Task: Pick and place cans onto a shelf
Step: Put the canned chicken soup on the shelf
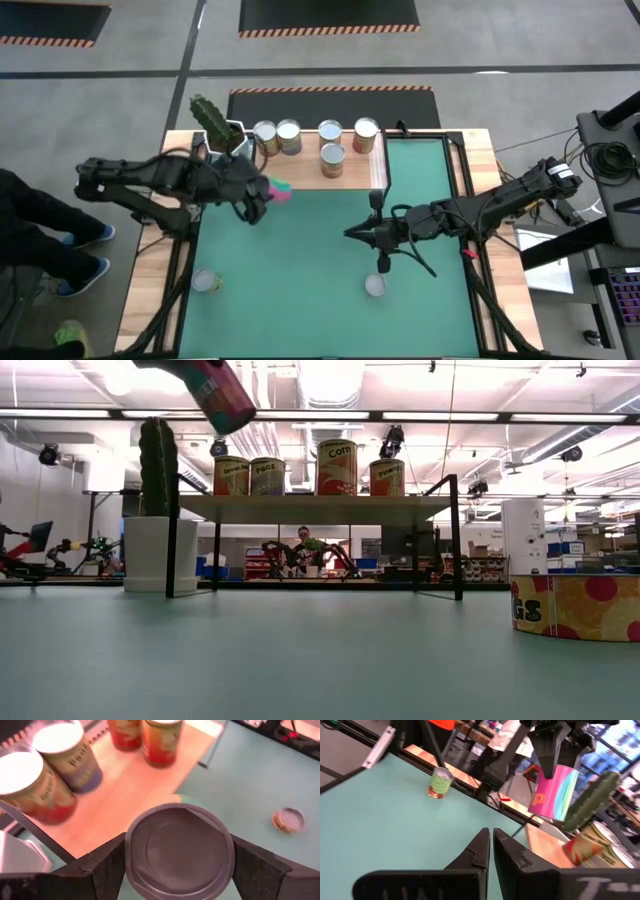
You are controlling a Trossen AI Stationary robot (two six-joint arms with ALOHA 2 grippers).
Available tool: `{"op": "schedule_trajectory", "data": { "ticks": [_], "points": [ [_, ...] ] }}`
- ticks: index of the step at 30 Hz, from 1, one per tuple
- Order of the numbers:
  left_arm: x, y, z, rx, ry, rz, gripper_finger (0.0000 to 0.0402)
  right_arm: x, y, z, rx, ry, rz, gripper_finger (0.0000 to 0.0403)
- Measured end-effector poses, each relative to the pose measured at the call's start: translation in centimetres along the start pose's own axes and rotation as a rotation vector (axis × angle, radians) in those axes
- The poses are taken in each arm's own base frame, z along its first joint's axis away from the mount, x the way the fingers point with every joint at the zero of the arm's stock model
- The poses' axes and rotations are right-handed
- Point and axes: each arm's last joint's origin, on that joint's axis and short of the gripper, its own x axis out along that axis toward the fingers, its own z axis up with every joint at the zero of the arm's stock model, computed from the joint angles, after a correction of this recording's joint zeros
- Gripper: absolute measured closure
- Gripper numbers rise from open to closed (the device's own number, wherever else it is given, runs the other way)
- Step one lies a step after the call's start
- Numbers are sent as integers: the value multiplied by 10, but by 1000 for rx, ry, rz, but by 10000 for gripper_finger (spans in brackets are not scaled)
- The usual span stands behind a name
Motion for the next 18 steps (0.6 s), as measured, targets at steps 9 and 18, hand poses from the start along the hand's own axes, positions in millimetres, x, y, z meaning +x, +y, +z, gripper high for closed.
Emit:
{"op": "schedule_trajectory", "data": {
  "ticks": [9, 18],
  "points": [
    [13, 20, 23, 45, -13, 94, 120, -11, -5, 0, 29, 48, -44, 390],
    [48, 15, 36, 159, 70, 131, 120, -26, -7, -6, 53, 48, -43, 390]
  ]
}}
